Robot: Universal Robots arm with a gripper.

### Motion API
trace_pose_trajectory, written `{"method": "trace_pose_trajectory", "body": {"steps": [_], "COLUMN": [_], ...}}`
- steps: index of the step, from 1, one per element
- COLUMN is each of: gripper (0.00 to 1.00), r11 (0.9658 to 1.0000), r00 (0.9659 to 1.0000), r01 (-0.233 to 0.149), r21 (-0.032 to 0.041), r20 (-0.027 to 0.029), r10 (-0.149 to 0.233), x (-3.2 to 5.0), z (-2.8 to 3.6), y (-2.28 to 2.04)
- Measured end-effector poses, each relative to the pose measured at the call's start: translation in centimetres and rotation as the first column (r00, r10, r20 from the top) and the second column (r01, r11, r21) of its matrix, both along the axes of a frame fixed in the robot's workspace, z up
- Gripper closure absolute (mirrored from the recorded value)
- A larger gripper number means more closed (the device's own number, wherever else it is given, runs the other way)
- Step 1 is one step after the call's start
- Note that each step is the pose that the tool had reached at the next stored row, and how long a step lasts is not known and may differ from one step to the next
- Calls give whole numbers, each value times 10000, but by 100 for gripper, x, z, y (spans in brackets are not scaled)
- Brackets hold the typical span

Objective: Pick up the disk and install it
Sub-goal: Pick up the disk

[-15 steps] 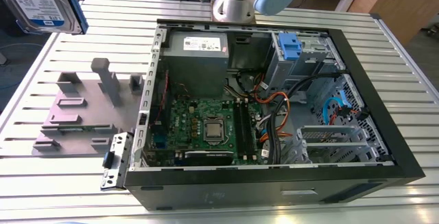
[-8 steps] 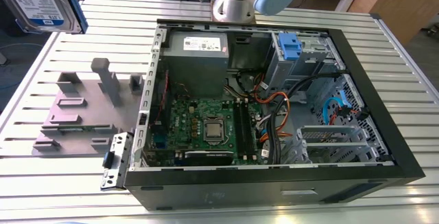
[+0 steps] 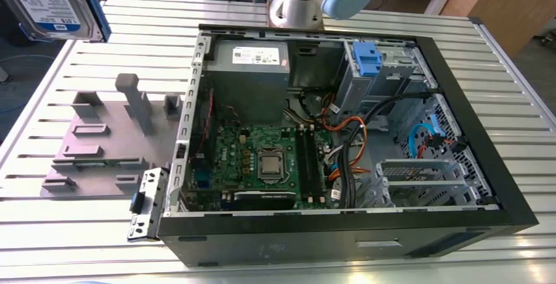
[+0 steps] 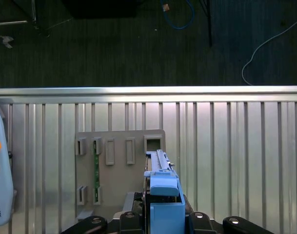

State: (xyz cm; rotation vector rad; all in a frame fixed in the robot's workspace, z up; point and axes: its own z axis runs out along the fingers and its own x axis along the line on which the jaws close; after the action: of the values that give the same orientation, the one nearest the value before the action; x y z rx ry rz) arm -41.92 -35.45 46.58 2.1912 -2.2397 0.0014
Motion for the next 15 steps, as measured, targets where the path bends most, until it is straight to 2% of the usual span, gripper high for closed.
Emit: {"method": "trace_pose_trajectory", "body": {"steps": [15], "gripper": [63], "r11": [10000], "r00": [10000], "r01": [0], "r21": [0], "r20": [1], "r10": [0], "x": [0], "z": [35], "y": [0]}}
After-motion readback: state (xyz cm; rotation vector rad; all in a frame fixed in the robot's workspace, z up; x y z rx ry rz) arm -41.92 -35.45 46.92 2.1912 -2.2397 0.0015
